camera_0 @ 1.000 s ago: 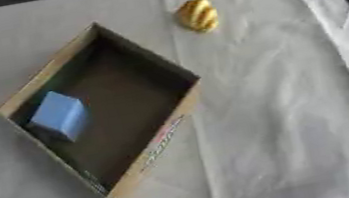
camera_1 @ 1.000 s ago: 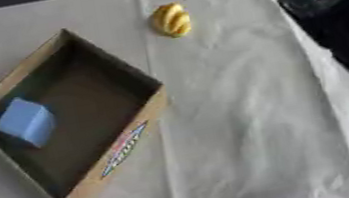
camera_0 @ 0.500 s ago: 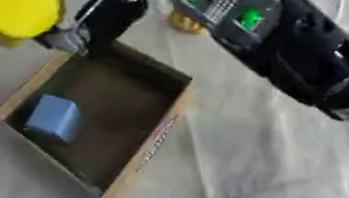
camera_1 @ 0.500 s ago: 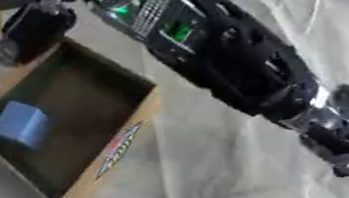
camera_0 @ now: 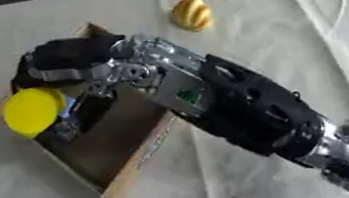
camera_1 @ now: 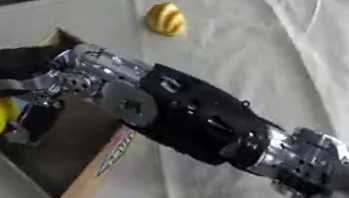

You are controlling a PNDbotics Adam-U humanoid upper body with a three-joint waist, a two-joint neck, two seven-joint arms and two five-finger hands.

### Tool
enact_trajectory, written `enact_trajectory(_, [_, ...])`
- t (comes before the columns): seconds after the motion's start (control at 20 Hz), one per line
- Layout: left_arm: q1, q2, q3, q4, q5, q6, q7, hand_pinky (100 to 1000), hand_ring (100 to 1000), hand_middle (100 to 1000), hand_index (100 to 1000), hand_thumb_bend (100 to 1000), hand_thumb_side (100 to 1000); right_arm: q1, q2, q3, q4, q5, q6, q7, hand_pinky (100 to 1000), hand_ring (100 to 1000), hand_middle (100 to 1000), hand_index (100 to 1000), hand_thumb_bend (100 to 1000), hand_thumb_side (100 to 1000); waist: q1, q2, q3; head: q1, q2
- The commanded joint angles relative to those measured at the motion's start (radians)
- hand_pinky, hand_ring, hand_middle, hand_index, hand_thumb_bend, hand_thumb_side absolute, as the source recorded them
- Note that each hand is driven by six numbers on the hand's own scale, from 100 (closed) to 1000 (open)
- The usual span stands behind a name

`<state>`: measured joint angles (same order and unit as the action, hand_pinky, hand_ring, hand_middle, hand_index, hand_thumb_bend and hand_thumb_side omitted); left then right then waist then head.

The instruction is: Pick up objects on the table and place them in the box.

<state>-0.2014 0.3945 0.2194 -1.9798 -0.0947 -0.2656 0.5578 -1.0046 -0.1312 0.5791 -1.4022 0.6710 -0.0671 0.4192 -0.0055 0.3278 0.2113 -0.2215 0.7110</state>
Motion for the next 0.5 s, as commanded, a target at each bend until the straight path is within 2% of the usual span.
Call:
enact_trajectory(0.05, [0.001,0.009,0.005,-0.020,0.000,0.002,-0.001,740,689,704,814,100,542,-0.011,0.010,-0.014,0.026,0.040,-0.008,-0.032,804,661,500,668,100,100,0.004,-0.014,0.002,0.003,-0.008])
enact_trajectory(0.25, [0.005,0.006,0.003,-0.020,0.002,0.005,-0.004,740,688,703,814,100,548,-0.002,0.000,-0.018,0.026,0.079,0.007,-0.063,800,660,503,668,100,100,0.003,-0.015,-0.002,0.005,-0.008])
enact_trajectory(0.5, [0.009,0.004,0.002,-0.020,0.002,0.008,-0.007,740,688,703,813,100,552,0.025,-0.034,-0.036,-0.003,0.107,0.055,-0.096,800,661,504,669,100,100,-0.001,-0.018,-0.010,0.015,-0.007])
